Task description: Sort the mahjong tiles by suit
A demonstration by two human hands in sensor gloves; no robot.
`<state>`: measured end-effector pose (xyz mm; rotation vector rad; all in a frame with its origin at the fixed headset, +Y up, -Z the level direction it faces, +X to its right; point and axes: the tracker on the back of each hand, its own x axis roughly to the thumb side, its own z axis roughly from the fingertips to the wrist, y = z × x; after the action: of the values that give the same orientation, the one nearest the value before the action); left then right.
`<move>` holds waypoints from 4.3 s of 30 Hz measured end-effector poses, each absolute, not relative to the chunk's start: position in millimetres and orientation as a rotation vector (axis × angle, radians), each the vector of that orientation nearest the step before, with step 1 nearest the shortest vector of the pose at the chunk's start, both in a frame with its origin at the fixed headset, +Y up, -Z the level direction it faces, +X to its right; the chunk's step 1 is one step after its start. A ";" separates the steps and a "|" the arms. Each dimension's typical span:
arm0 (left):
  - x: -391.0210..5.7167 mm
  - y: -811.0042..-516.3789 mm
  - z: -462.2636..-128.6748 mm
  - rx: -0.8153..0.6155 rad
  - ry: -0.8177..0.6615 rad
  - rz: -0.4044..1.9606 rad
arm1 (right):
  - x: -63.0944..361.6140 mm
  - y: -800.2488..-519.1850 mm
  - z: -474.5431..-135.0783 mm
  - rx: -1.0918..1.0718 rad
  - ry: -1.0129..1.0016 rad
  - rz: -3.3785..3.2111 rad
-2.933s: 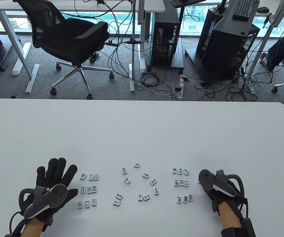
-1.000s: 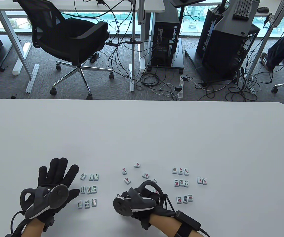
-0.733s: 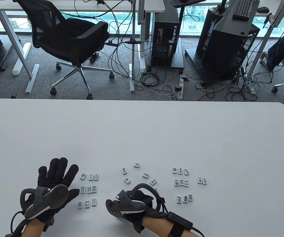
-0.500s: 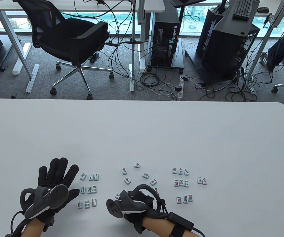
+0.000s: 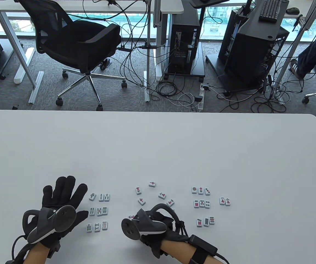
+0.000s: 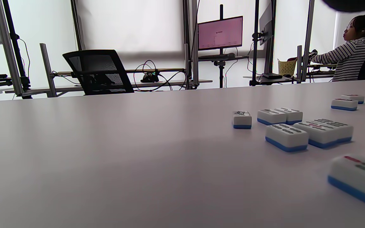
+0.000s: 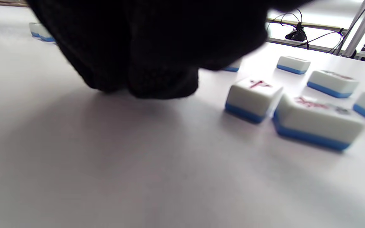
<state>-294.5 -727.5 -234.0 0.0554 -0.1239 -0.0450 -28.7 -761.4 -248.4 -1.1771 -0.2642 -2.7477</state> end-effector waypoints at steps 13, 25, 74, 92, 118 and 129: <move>-297.6 -725.7 -233.8 0.065 -0.106 -0.037 | 133.2 -680.1 -288.4 -0.874 0.233 -3.009; -300.8 -724.8 -233.5 0.063 -0.080 -0.046 | 275.6 -734.2 -318.2 -0.353 -0.046 -3.042; -301.9 -727.3 -235.7 0.056 -0.089 -0.028 | 69.7 -747.8 -332.4 -0.576 -0.376 -2.866; -298.9 -728.8 -235.3 0.051 -0.111 -0.037 | 53.2 -752.9 -340.5 -0.559 -0.440 -2.911; -296.2 -732.5 -235.5 0.054 -0.104 -0.074 | 231.7 -752.5 -296.8 -0.472 -0.368 -2.874; -296.3 -732.1 -235.2 0.052 -0.105 -0.073 | 230.6 -760.6 -291.4 -0.419 -0.348 -2.839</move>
<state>-296.3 -732.1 -235.2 0.0523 -0.1046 -0.0726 230.6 -760.6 -291.4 -0.4186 -0.3484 -2.8390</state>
